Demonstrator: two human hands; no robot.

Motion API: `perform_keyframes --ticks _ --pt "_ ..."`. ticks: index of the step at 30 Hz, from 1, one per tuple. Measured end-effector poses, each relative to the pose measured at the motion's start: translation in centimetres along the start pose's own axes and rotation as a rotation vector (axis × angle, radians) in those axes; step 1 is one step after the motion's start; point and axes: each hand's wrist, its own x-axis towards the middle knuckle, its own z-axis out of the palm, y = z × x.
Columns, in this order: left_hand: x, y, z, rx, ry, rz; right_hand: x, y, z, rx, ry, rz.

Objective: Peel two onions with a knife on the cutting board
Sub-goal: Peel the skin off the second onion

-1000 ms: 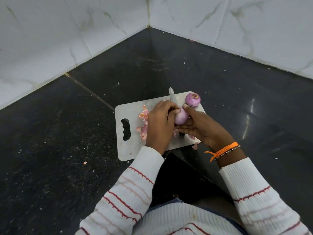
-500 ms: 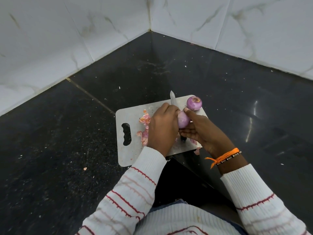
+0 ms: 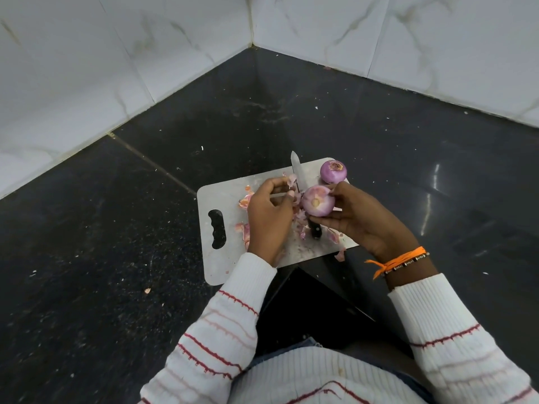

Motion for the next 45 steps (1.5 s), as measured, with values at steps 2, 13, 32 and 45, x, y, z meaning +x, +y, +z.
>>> perform_keyframes --ticks 2,13,32,45 --pt "-0.3 0.2 0.0 0.030 -0.028 0.071 0.2 0.0 0.0 0.038 -0.008 0.007" --pt "-0.4 0.2 0.3 0.168 -0.086 0.328 0.6 -0.1 -0.3 0.028 -0.052 0.043" --pt "-0.1 0.4 0.2 0.070 -0.062 0.251 0.8 -0.8 -0.1 -0.015 -0.059 0.084" --pt "-0.4 -0.1 0.5 0.394 0.022 0.443 0.6 0.0 0.3 -0.056 -0.072 0.036"
